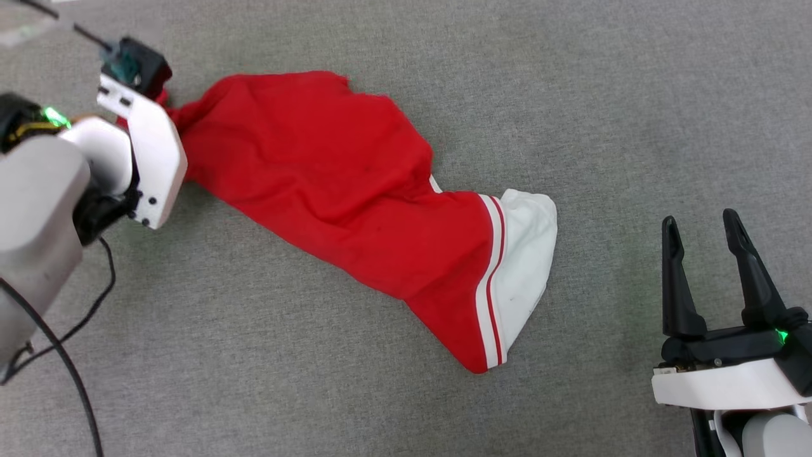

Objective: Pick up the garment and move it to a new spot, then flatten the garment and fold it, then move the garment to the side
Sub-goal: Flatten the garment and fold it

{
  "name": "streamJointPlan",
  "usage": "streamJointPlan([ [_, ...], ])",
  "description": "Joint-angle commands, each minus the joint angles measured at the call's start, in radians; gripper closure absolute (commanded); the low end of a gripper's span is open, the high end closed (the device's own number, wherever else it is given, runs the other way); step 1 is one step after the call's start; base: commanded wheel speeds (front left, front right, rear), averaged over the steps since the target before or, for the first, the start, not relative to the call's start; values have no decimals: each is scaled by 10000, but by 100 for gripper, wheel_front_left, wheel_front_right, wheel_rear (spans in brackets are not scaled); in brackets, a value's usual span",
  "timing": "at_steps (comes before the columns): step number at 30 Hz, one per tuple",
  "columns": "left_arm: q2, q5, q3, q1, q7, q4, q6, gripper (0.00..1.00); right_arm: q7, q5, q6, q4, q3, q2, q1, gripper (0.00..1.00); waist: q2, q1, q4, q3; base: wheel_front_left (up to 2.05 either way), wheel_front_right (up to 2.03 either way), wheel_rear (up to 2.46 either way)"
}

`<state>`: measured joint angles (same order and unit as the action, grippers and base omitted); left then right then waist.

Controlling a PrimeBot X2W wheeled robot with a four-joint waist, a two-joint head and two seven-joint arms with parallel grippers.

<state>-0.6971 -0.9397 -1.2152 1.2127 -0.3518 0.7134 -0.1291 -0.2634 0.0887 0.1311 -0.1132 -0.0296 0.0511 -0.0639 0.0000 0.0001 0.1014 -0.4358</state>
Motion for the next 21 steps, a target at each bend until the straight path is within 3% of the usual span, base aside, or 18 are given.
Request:
streamJointPlan([
  [1, 84, -109, 36, -154, 113, 126, 7, 100, -20, 6, -6, 5, -9, -16, -191, 0, 0, -1, 2, -21, 0, 0, 0],
  [3, 189, -262, 55, -364, 378, 355, 5, 100, -21, 4, -6, 21, -51, -15, -165, 0, 0, -1, -33, 4, 0, 0, 0],
  [5, 305, -307, 160, -431, 940, 531, 5, 0, -20, -48, -6, 48, -83, -16, -140, 0, 0, -1, -102, 112, 0, 0, 0],
  [8, 316, -5, 377, -210, 2354, 562, 81, 0, -21, -60, -6, 43, -237, -15, -196, 0, 0, -1, -164, 405, 0, 0, 0],
  [12, 381, 267, 825, -442, 4581, 229, 634, 0, -21, -336, -6, -52, -377, -16, -240, 0, 0, -1, -337, 966, 0, 0, 0],
  [16, 468, 341, 1354, -1174, 5979, -540, 1603, 0, -21, -852, -6, -261, -409, -16, -422, 0, 0, -1, -567, 1535, 0, 0, 0],
  [21, 402, 916, 3188, -2826, 6181, -2827, 3317, 0, -20, -1515, -6, -344, -179, 257, -861, 0, 0, -1, -853, 1970, 0, 0, 0],
])
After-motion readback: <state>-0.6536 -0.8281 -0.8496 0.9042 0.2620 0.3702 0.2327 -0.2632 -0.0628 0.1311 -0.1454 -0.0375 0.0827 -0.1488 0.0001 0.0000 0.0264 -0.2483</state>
